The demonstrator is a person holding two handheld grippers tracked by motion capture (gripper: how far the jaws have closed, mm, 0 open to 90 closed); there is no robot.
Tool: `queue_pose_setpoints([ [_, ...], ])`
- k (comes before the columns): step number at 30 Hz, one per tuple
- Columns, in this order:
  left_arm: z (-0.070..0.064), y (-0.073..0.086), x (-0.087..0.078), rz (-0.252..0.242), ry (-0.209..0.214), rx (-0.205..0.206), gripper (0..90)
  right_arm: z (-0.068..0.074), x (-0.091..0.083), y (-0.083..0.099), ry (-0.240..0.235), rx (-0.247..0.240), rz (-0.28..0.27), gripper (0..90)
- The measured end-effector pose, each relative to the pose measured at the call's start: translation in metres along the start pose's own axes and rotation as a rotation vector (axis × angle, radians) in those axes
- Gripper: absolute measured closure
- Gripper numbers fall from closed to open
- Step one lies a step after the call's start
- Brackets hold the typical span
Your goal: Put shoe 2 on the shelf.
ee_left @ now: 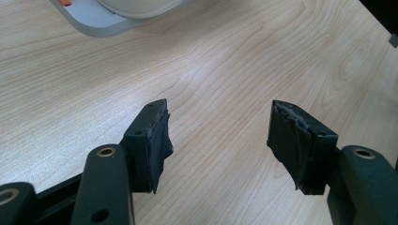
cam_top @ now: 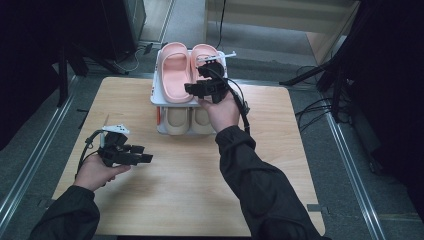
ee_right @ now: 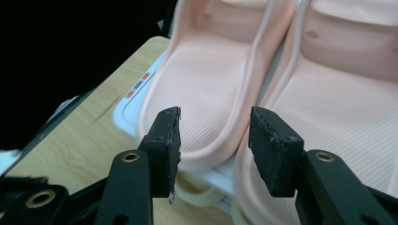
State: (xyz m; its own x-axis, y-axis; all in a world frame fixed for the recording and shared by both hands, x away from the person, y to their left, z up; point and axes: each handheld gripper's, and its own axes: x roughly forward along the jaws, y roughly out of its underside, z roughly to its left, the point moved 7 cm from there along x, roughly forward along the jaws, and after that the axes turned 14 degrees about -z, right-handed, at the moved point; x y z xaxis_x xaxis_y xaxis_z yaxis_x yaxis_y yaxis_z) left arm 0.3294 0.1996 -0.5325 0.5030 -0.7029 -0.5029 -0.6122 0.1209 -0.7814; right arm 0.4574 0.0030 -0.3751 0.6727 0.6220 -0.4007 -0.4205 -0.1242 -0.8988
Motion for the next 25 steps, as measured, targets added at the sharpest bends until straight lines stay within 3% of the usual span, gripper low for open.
queue_pose_setpoints([
  [16, -0.002, 0.002, 0.001, 0.0, -0.004, 0.015, 36.7, 0.02, -0.039, 0.045, -0.152, -0.035, 0.007, 52.2],
  [25, -0.003, 0.001, 0.002, -0.013, -0.02, 0.021, 31.8, 0.027, -0.05, 0.081, -0.272, -0.073, -0.014, 44.0],
])
